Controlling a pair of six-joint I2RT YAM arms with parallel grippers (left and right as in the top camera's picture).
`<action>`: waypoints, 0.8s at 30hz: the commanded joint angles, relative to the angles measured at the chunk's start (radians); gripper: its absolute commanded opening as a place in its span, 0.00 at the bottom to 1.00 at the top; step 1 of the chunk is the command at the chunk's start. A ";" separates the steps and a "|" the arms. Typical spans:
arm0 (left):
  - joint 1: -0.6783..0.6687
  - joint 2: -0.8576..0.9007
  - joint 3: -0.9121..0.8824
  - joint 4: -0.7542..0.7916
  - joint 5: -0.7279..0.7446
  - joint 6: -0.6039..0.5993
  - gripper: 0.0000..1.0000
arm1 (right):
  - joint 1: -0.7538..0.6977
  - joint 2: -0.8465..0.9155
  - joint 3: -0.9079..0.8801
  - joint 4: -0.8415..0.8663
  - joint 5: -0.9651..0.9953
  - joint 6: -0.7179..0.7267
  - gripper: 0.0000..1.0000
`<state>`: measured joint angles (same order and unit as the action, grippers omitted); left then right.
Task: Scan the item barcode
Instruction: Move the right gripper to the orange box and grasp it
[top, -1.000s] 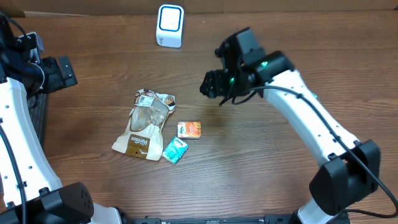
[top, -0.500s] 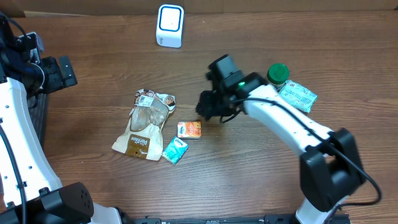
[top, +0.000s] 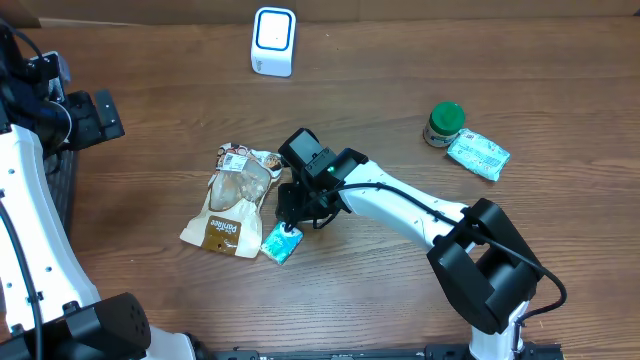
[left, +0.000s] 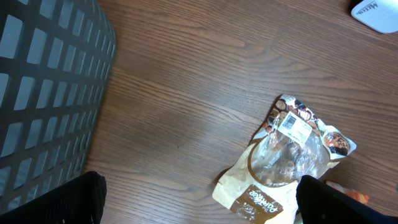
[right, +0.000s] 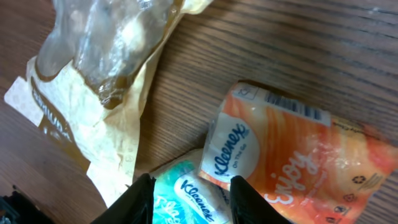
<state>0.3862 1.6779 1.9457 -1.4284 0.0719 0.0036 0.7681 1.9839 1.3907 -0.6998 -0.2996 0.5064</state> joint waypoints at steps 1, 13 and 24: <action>-0.003 -0.003 0.011 0.000 0.006 0.017 1.00 | -0.002 0.024 -0.004 -0.015 0.000 0.032 0.36; -0.003 -0.003 0.011 0.000 0.006 0.017 1.00 | -0.089 0.027 -0.004 -0.071 0.061 0.097 0.43; -0.003 -0.003 0.011 0.000 0.006 0.017 1.00 | -0.209 0.027 -0.004 -0.013 0.022 0.040 0.46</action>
<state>0.3862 1.6779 1.9457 -1.4284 0.0719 0.0036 0.5686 2.0037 1.3907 -0.7185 -0.2478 0.5827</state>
